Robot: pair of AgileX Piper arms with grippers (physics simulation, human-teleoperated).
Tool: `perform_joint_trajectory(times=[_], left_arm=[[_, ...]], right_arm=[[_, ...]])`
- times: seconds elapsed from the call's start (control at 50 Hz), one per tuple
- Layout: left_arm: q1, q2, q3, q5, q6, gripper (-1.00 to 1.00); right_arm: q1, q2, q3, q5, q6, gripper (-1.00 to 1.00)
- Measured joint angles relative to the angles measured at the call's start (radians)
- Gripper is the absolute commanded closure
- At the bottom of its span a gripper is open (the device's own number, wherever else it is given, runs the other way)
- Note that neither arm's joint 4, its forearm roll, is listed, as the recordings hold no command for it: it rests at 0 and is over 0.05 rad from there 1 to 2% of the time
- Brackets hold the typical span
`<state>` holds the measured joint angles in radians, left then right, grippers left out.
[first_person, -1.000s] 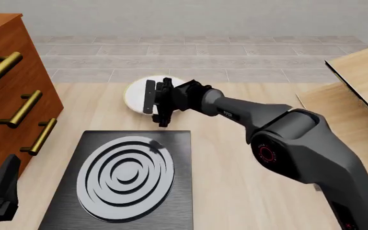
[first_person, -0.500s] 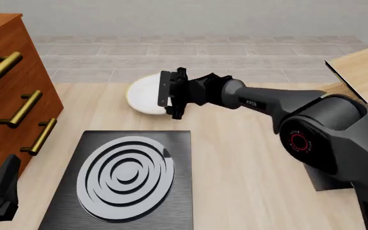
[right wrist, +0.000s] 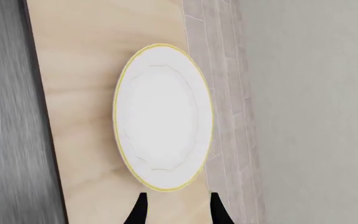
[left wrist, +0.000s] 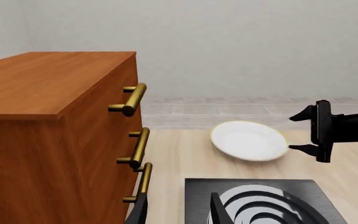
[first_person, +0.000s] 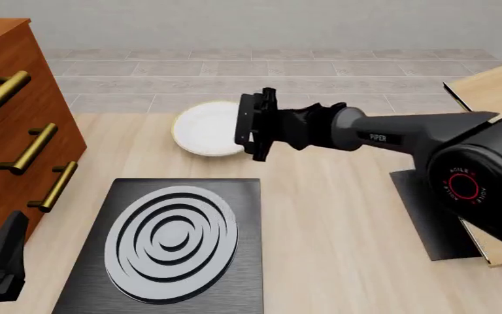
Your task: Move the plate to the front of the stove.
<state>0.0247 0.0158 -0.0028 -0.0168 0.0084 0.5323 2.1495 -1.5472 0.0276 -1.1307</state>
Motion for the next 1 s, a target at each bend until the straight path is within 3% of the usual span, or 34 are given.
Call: perform_joint_trajectory(times=[0.76,1.0], left_arm=[[-0.006,0.005,0.000,-0.004,-0.001,-1.00],[-0.017,0.001,0.000,-0.001,0.001,-1.00]], right_arm=[[0.007,-0.094,0.177,-0.145,-0.006,-1.00],[0.024,-0.157,0.305,-0.248,-0.020,-1.00]])
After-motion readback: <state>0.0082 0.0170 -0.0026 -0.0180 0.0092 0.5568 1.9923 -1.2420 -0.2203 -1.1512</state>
